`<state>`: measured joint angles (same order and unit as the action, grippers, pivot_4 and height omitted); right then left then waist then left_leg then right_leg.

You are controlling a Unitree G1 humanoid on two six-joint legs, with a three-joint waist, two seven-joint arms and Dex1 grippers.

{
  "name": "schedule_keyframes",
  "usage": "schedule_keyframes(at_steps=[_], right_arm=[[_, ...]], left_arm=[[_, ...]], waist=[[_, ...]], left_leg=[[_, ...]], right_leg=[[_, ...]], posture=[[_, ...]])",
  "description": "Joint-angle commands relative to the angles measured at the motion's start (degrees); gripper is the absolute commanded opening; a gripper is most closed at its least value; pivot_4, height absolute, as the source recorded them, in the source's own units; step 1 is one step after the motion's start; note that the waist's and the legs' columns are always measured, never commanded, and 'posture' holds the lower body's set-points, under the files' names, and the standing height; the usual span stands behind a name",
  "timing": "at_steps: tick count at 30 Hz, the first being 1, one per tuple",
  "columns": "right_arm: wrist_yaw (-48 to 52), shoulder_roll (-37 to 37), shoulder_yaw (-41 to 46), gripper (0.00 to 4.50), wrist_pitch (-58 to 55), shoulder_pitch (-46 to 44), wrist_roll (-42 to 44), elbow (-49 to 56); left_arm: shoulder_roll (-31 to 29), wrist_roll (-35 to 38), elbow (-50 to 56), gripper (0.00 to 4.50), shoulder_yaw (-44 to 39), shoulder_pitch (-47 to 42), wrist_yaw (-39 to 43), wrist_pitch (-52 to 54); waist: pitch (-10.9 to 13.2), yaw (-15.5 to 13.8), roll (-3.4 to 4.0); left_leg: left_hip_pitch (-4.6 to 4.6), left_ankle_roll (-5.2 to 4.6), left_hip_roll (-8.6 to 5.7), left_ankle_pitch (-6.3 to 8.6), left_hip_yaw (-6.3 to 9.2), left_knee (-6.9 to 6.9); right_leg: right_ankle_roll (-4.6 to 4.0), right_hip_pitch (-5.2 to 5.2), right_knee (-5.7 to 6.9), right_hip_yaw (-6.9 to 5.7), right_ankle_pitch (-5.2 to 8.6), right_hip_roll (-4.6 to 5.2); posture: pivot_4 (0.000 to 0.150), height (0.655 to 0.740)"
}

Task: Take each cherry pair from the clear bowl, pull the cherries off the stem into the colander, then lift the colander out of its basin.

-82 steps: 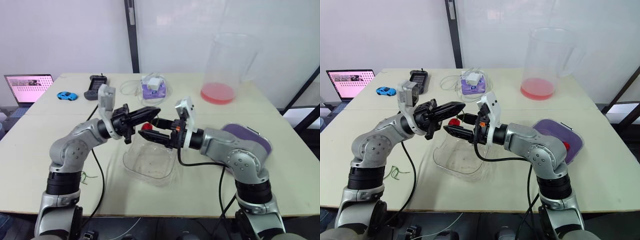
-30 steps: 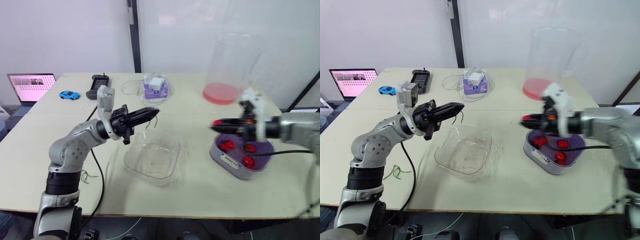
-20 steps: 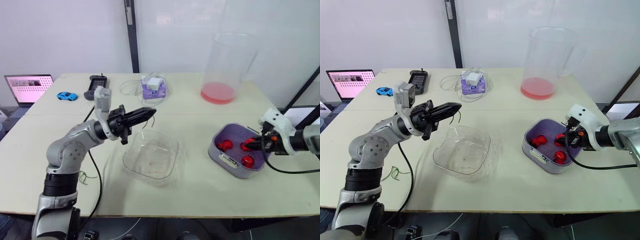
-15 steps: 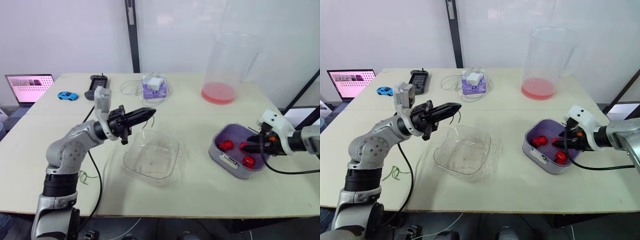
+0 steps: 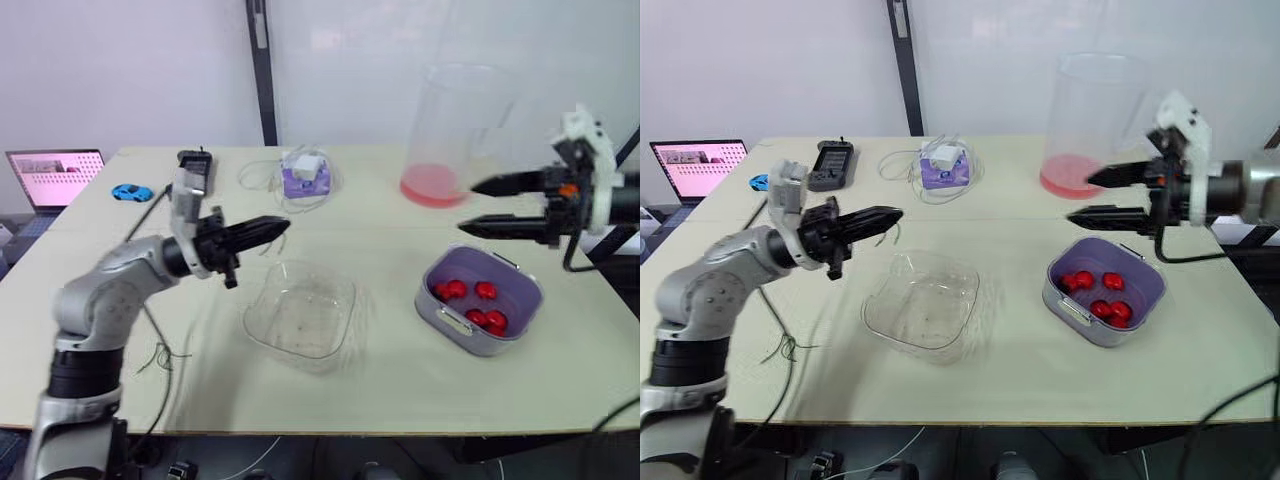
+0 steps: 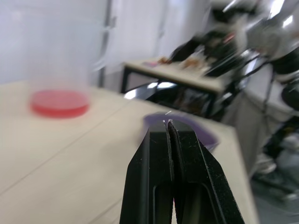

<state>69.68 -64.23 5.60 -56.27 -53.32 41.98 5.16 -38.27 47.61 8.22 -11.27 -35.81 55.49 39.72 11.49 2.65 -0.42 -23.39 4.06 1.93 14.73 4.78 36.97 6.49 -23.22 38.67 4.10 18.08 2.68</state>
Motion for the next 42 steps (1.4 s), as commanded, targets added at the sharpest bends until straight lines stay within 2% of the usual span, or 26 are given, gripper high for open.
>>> schedule_keyframes(at_steps=[1,3,6,8,13,19,25,28,31,34,35,42], right_arm=[[0.7,4.6,-0.5,4.46,-3.1,-5.0,6.2,4.3],[0.5,6.7,-1.0,4.46,-3.6,-5.9,7.0,5.0],[1.9,11.4,-4.5,4.46,-1.9,-6.7,6.9,5.0],[2.8,12.7,-6.5,4.46,-0.5,-6.6,5.4,4.5],[4.0,13.0,-9.1,4.46,1.5,-7.5,2.0,2.5],[5.1,12.6,-9.4,4.46,0.7,-7.4,1.9,4.4],[3.7,12.0,-9.6,4.46,-0.8,-6.5,1.3,6.1],[3.5,12.1,-9.3,4.5,-1.2,-6.3,1.6,6.6],[2.6,12.7,-8.9,4.5,-2.1,-6.4,2.3,7.0],[1.8,13.1,-8.6,4.5,-3.0,-6.4,3.0,7.4],[1.6,13.1,-8.6,4.5,-3.1,-6.4,3.1,7.3],[2.0,12.8,-8.8,4.5,-2.5,-6.7,2.5,6.2]], left_arm=[[-6.3,-1.2,2.4,0.0,-4.6,2.6,-0.1,0.7],[-8.7,-1.0,2.6,0.0,-6.0,5.0,0.1,1.1],[-15.4,-4.1,2.9,0.0,-12.2,17.0,0.7,2.1],[-16.3,-6.0,2.5,0.0,-14.9,22.4,-1.4,1.7],[-16.2,-9.5,4.1,0.0,-16.4,34.0,0.5,-1.7],[-12.7,-10.8,1.6,0.0,-16.0,37.7,-1.0,-3.3],[-11.5,-13.1,-4.3,0.0,-14.3,37.9,-0.3,-5.3],[-11.3,-12.7,-5.7,0.99,-14.3,37.1,0.0,-5.2],[-11.9,-11.8,-6.7,2.46,-15.3,36.2,1.4,-5.5],[-12.7,-10.7,-8.0,4.17,-17.8,34.8,1.8,-5.0],[-13.2,-10.5,-8.8,4.43,-18.7,34.2,2.0,-5.0],[-16.9,-8.0,-12.4,4.43,-24.0,30.3,4.9,-4.7]], waist=[[0.0,-0.1,0.01],[0.0,-0.4,0.02],[0.0,-0.1,-0.02],[0.1,0.0,0.0],[0.1,-0.6,0.0],[0.1,-0.3,0.0],[0.1,-0.1,0.0],[0.1,-0.1,0.0],[0.1,-0.2,0.0],[0.1,-0.2,-0.01],[0.1,-0.2,-0.01],[0.1,-0.1,0.0]], left_leg=[[0.0,0.0,0.0,0.0,0.0,0.0],[-0.01,0.0,-0.01,0.0,0.0,-0.05],[-0.07,-0.02,-0.01,0.02,0.0,-0.04],[-0.05,-0.03,-0.01,0.02,-0.06,-0.09],[-0.06,-0.01,-0.03,0.01,-0.03,-0.08],[-0.07,-0.01,-0.01,0.01,-0.03,-0.07],[-0.03,-0.01,0.0,0.01,-0.03,-0.08],[-0.04,-0.01,-0.01,0.01,-0.03,-0.08],[-0.04,-0.01,-0.01,0.01,-0.03,-0.08],[-0.04,-0.01,-0.01,0.01,-0.03,-0.08],[-0.04,-0.01,0.0,0.01,-0.03,-0.08],[-0.04,-0.01,-0.01,0.01,-0.04,-0.08]], right_leg=[[0.0,0.0,0.0,0.0,0.0,0.01],[0.0,-0.01,-0.03,-0.01,0.0,0.03],[0.0,0.0,-0.13,-0.06,0.0,0.07],[0.0,-0.06,-0.12,-0.01,0.0,0.09],[-0.01,-0.07,-0.04,-0.07,0.0,0.13],[-0.01,-0.05,-0.07,-0.08,0.0,0.11],[-0.02,-0.08,-0.02,-0.07,0.0,0.09],[-0.02,-0.08,-0.02,-0.07,0.0,0.11],[-0.02,-0.08,-0.02,-0.07,0.0,0.11],[-0.02,-0.08,-0.02,-0.07,0.0,0.11],[-0.02,-0.08,-0.02,-0.08,0.0,0.1],[-0.02,-0.1,-0.01,-0.08,0.0,0.1]], posture=[[0.15,0.7332],[0.15,0.7332],[0.15,0.7332],[0.15,0.7332],[0.15,0.7332],[0.15,0.7332],[0.15,0.7332],[0.15,0.7332],[0.15,0.7332],[0.15,0.7332],[0.15,0.7332],[0.15,0.7332]])
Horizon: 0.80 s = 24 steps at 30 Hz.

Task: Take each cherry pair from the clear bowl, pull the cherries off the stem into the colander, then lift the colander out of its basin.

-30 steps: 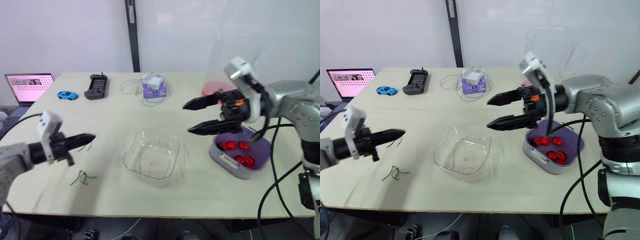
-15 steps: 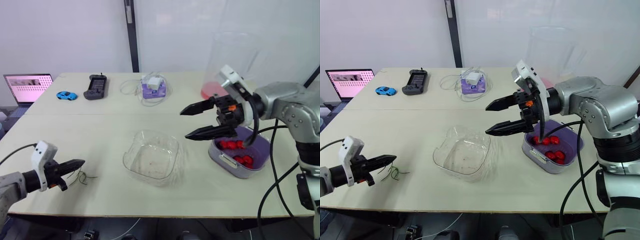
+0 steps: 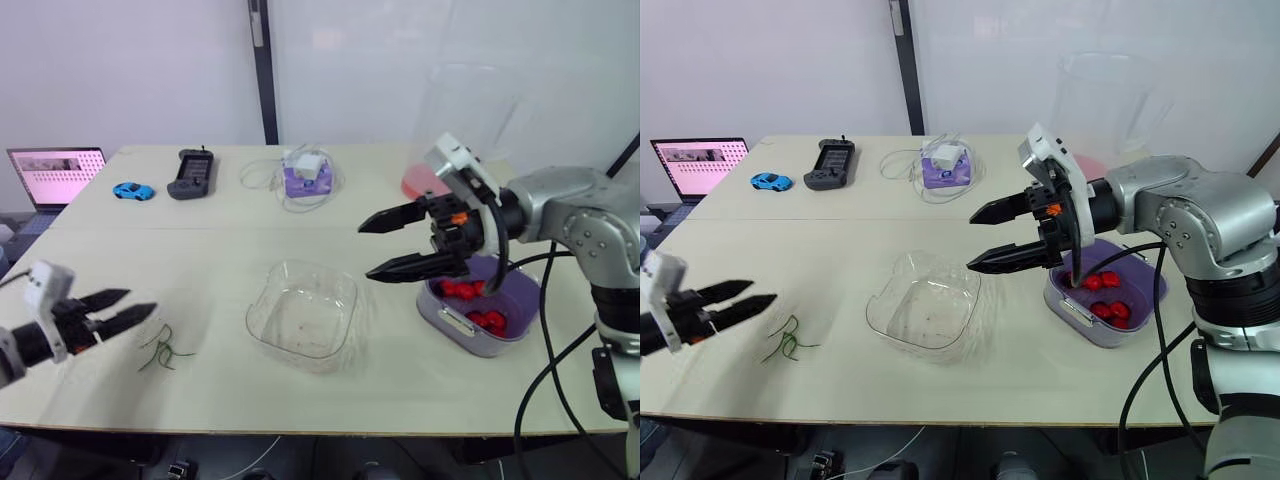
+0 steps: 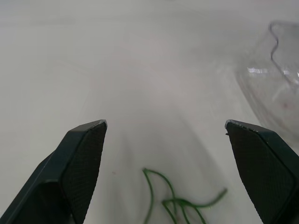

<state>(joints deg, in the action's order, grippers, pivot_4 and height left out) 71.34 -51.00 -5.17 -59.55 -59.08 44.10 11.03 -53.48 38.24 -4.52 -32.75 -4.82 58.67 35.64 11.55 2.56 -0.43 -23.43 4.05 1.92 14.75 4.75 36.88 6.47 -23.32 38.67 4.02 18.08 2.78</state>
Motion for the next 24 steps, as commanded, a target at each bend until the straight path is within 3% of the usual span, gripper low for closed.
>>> schedule_keyframes(at_steps=[1,10,16,24], right_arm=[[0.4,-0.5,2.0,4.5,0.9,-0.9,0.2,0.1],[-8.1,-3.6,8.2,4.5,-3.9,5.5,1.0,3.3],[-16.3,-7.3,17.9,4.5,-10.4,12.8,4.0,10.1],[-18.2,-18.0,33.5,4.5,-18.9,34.1,5.7,19.7]], left_arm=[[-2.2,1.7,0.6,4.43,-2.7,-1.3,2.5,-0.7],[-7.7,7.5,14.5,4.43,2.5,-8.7,10.6,1.0],[-2.1,5.1,11.4,4.43,17.0,-23.2,13.1,-1.5],[4.2,3.5,7.1,4.43,27.0,-33.7,19.4,-2.6]], waist=[[0.0,0.0,0.0],[0.0,-0.5,-0.12],[0.0,-0.2,-0.05],[0.0,-0.2,-0.08]], left_leg=[[0.0,0.0,0.0,0.0,-0.01,0.0],[-0.05,0.01,-0.03,0.0,-0.01,0.01],[-0.02,0.0,-0.01,0.0,-0.02,0.02],[-0.03,-0.08,-0.02,0.04,-0.02,0.07]], right_leg=[[0.0,0.0,0.0,0.0,0.0,0.01],[0.0,0.03,-0.04,-0.02,0.0,0.06],[0.01,0.02,0.03,0.01,0.0,-0.04],[0.01,0.02,0.08,0.04,0.0,-0.09]], posture=[[0.15,0.7332],[0.15,0.7332],[0.15,0.7332],[0.15,0.7332]])
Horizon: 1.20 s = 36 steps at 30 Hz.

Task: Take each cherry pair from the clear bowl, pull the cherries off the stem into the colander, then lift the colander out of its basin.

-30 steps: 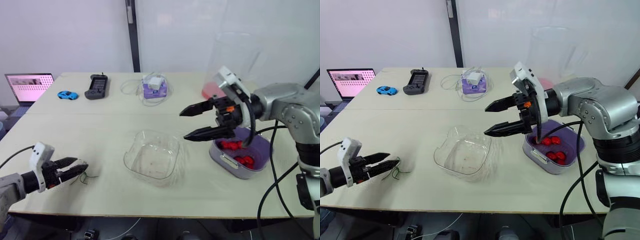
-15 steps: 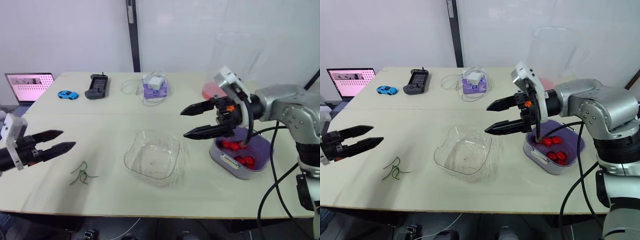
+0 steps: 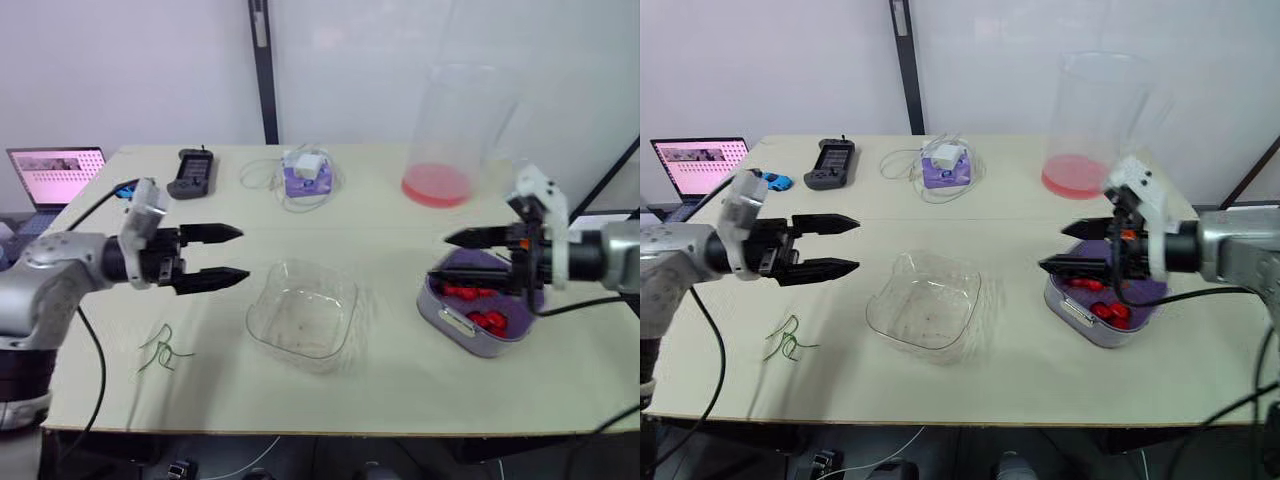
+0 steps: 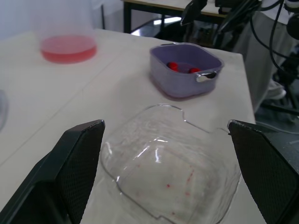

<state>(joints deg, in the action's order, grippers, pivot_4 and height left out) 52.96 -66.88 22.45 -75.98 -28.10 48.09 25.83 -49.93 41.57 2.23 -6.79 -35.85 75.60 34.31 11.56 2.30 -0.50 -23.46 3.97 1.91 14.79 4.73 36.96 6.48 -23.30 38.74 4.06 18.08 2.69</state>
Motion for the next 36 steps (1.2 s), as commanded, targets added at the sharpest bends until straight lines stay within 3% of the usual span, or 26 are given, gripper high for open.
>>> schedule_keyframes(at_steps=[1,6,12,14,17,22,26,31,36], right_arm=[[0.3,-2.7,8.0,4.5,-3.7,5.8,2.3,6.7],[0.7,-3.1,23.4,4.5,-11.2,18.5,2.0,11.5],[8.3,2.4,47.9,4.5,-11.6,45.1,-3.1,15.6],[10.4,4.4,52.7,4.5,-10.1,51.4,-3.9,17.0],[11.3,5.6,55.7,4.5,-9.4,53.8,-2.5,18.6],[1.4,5.3,46.5,4.5,-3.6,45.7,-4.3,23.5],[-7.8,1.9,32.8,4.5,-7.1,29.0,2.1,23.9],[-16.0,0.3,13.8,4.5,-16.2,8.1,10.3,16.3],[-26.4,-2.1,-6.0,4.5,-16.5,-1.5,16.3,8.4]], left_arm=[[1.5,0.4,0.2,4.43,1.5,-3.8,3.2,-1.2],[3.9,1.4,0.2,4.43,4.1,-8.8,7.2,0.2],[7.8,1.8,0.2,4.43,6.5,-13.2,8.5,1.3],[9.0,1.4,-0.3,4.43,7.1,-14.2,8.5,1.3],[10.5,1.0,-1.3,4.43,7.7,-15.7,8.0,1.4],[13.1,-2.6,-3.2,4.43,8.9,-16.4,6.8,-1.7],[15.5,-5.2,-3.3,4.43,9.7,-14.5,5.1,-4.4],[17.0,-6.0,-1.7,4.43,9.6,-13.0,2.6,-4.8],[17.3,-6.3,2.0,4.43,9.7,-10.4,-0.4,-4.3]], waist=[[0.0,0.1,0.0],[0.0,0.0,-0.02],[-0.1,-1.3,-0.09],[-0.1,-1.4,-0.09],[-0.1,-1.0,-0.1],[-0.1,-0.3,-0.11],[-0.1,0.2,-0.1],[-0.1,0.2,-0.1],[-0.1,-0.1,-0.09]], left_leg=[[0.0,0.0,0.01,0.0,0.0,0.04],[0.03,0.0,0.0,0.0,0.01,0.1],[0.06,-0.04,-0.02,0.02,0.01,0.11],[0.09,-0.05,-0.03,0.03,-0.01,0.12],[0.2,-0.07,-0.02,0.04,0.0,0.13],[0.5,-0.07,0.0,0.04,0.01,0.07],[0.57,-0.07,-0.01,0.04,0.02,0.09],[0.46,-0.07,0.0,0.04,0.08,0.08],[0.21,-0.07,0.0,0.04,0.09,0.12]], right_leg=[[0.0,0.0,0.0,0.0,0.0,-0.01],[0.0,0.08,0.06,0.01,0.0,-0.01],[0.02,0.17,-0.01,0.01,0.01,-0.01],[0.02,0.23,-0.05,0.02,0.01,0.0],[0.02,0.36,-0.1,0.02,0.01,-0.02],[0.03,0.69,-0.14,0.02,0.02,-0.04],[0.04,0.81,-0.21,0.01,0.01,0.0],[0.03,0.73,-0.24,-0.03,0.01,0.0],[0.03,0.54,-0.28,-0.08,0.01,0.06]], posture=[[0.15,0.7332],[0.15,0.7332],[0.15,0.7332],[0.15,0.7332],[0.15,0.7332],[0.15,0.7332],[0.15,0.7332],[0.15,0.7332],[0.15,0.7332]])
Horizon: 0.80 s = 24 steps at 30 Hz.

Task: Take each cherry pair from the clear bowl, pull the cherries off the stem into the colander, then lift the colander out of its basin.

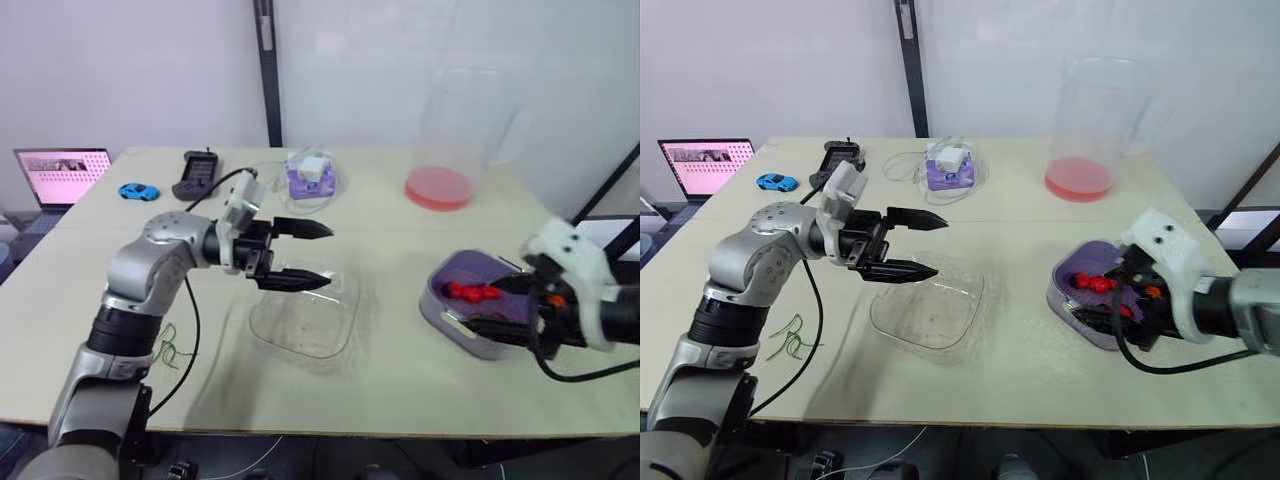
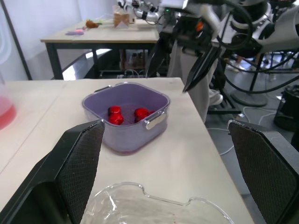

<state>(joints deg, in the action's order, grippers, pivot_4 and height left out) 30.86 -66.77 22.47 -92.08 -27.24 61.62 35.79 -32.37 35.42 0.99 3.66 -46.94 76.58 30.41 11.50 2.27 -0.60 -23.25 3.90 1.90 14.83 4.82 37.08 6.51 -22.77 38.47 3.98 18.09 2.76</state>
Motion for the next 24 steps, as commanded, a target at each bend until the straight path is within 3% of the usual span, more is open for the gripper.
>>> schedule_keyframes(at_steps=[1,11,14,16,24], right_arm=[[-5.5,-2.9,-8.4,4.5,-0.4,-3.1,3.3,-1.8],[-14.5,-1.7,-22.9,4.5,-0.4,-10.1,1.3,-5.1],[-15.3,-1.2,-24.7,3.66,-0.4,-11.3,0.5,-5.9],[-15.4,-1.3,-26.0,2.79,-0.4,-12.1,-0.5,-5.9],[-15.2,-0.3,-28.3,2.79,-0.4,-13.0,-5.1,-6.8]], left_arm=[[-0.3,-0.1,4.0,4.43,-0.7,1.4,-1.8,-0.3],[-0.8,-0.3,8.7,4.43,-1.1,4.9,-6.6,-0.4],[-1.0,-0.2,9.1,4.5,-1.1,5.2,-7.2,-0.4],[-1.1,-0.1,9.5,4.5,-1.1,5.4,-7.5,-0.3],[-1.1,-0.1,9.8,4.5,-1.0,5.8,-8.1,-0.7]], waist=[[0.0,-0.1,0.0],[0.0,0.0,0.01],[0.0,0.0,0.01],[0.0,0.0,0.02],[0.0,0.0,0.01]], left_leg=[[-0.08,0.0,0.0,0.0,0.01,0.0],[-0.14,-0.01,0.0,0.0,0.0,0.0],[-0.14,-0.01,0.0,0.0,0.0,0.0],[-0.14,-0.01,0.0,0.0,0.0,0.0],[-0.15,-0.01,0.0,0.0,0.0,0.0]], right_leg=[[0.0,-0.08,0.01,-0.01,0.0,0.0],[0.0,-0.21,0.05,0.0,-0.01,-0.01],[0.0,-0.23,0.06,0.0,-0.01,-0.03],[0.0,-0.23,0.07,0.0,-0.01,-0.03],[0.0,-0.24,0.07,0.0,-0.01,-0.02]], posture=[[0.15,0.7332],[0.15,0.7332],[0.15,0.7332],[0.15,0.7332],[0.15,0.7332]])
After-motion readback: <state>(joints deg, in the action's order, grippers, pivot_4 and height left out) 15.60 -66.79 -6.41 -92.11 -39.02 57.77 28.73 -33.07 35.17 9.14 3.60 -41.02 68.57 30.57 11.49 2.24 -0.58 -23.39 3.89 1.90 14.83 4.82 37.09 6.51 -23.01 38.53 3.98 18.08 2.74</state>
